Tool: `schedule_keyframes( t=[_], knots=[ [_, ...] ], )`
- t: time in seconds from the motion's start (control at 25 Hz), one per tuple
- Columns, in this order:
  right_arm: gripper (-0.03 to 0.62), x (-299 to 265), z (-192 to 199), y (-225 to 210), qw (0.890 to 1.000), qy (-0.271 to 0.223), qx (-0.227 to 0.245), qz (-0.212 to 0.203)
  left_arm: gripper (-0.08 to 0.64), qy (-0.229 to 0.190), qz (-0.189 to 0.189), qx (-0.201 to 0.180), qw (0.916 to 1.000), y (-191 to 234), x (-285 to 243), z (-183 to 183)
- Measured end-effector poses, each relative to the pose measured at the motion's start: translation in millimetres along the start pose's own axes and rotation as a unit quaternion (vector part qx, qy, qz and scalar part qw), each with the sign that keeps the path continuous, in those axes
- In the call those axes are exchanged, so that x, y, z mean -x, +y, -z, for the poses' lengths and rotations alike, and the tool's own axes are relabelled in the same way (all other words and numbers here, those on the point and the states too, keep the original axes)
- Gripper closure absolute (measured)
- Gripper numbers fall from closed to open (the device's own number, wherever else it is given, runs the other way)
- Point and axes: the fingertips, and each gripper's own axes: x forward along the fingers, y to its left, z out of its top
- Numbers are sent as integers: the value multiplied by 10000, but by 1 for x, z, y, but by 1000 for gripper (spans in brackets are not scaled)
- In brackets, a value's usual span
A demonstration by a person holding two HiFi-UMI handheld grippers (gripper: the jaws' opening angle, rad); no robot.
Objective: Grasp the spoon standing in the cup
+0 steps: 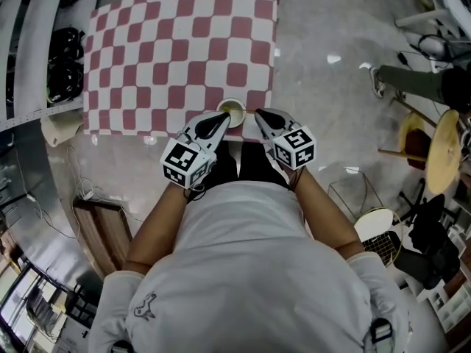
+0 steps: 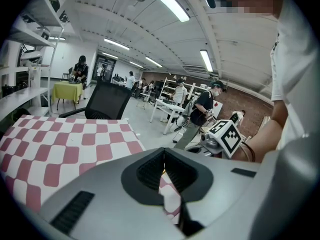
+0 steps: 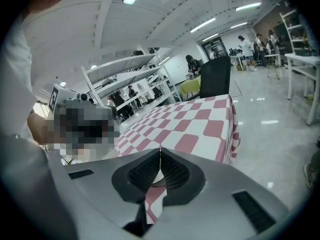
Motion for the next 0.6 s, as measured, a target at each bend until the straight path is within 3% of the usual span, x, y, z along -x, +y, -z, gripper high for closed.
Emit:
schedule_keyframes(
  t=[0.6],
  knots=[
    [558,34,-49,41,9975,-364,594,150,545,-526,-199,-120,9983,1,57,-29]
  ],
)
